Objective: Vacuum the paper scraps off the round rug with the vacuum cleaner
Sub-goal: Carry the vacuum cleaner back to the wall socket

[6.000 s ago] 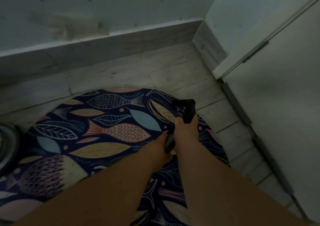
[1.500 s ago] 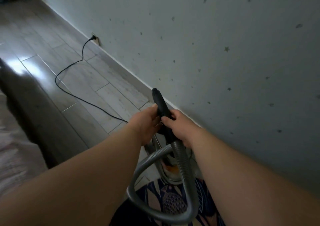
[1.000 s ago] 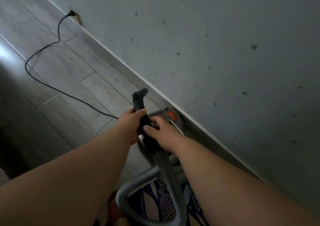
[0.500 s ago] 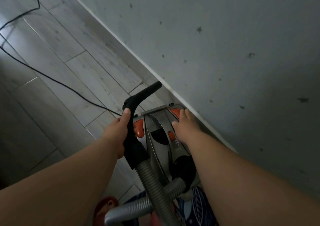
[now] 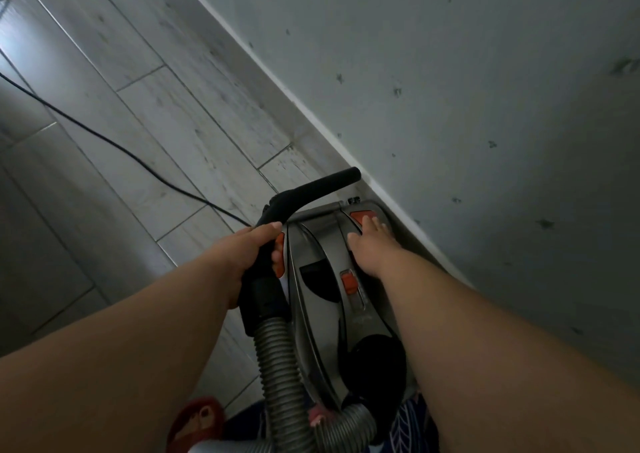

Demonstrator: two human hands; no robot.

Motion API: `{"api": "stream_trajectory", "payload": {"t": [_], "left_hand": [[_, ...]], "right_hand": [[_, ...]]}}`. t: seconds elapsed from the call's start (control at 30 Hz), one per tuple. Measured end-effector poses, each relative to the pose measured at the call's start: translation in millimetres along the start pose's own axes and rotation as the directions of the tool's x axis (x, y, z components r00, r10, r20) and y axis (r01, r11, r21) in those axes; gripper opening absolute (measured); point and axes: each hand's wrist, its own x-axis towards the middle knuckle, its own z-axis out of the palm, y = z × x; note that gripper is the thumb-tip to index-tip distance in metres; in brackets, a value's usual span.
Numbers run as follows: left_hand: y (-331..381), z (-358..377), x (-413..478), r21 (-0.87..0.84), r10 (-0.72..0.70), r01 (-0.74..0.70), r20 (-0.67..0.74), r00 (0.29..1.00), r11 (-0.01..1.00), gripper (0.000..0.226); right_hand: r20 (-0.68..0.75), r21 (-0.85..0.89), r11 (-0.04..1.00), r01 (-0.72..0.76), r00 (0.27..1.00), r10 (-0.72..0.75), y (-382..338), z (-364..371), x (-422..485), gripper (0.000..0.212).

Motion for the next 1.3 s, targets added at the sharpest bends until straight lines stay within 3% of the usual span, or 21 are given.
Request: {"api": "stream_trajectory", "payload": {"t": [0.4, 0.6, 0.77, 0.87, 0.97, 1.07, 1.17, 1.3], "left_hand": [[-2, 2, 8, -0.019, -0.015, 0.015, 0.008, 1.000, 1.000, 0.014], [-1, -3, 12, -0.004, -0.025, 0.025, 0.012, 1.000, 1.000, 0.015], [-5, -17, 9, -0.024, -0.058, 0.058, 0.012, 0.998, 0.998, 0.019], [-11, -31, 9, -0.012, -0.066, 0.065, -0.044, 0.997, 0.998, 0.038], [-14, -43, 3, -0.033, -0.065, 0.063, -0.065, 0.996, 0.997, 0.042], [-16, -53, -6, -0.091, -0.040, 0.033, -0.078, 0.996, 0.995, 0.032], [-17, -63, -15, -0.169, -0.030, 0.018, -0.070, 0.997, 0.985, 0.024], [-16, -87, -13, -0.203, -0.046, 0.030, -0.074, 0.996, 0.979, 0.032]], "right_hand": [[0.096, -0.007, 0.997, -0.077, 0.992, 0.078, -2, 2, 20, 0.061], [0.118, 0.007, 0.999, -0.044, 0.992, 0.043, -2, -4, 19, 0.061], [0.016, 0.150, 0.988, 0.029, 0.999, -0.032, -1, 1, -12, 0.069], [-0.084, 0.137, 0.988, 0.069, 0.995, -0.057, -2, 17, -42, 0.082], [-0.044, 0.016, 0.998, 0.056, 0.998, -0.055, -4, 28, -63, 0.098], [0.044, -0.045, 0.999, 0.006, 0.999, -0.004, -7, 34, -70, 0.102], [0.039, -0.018, 0.999, -0.029, 0.999, 0.030, -15, 34, -71, 0.098], [0.000, 0.046, 0.999, -0.012, 1.000, 0.012, -36, 26, -70, 0.092]]}}
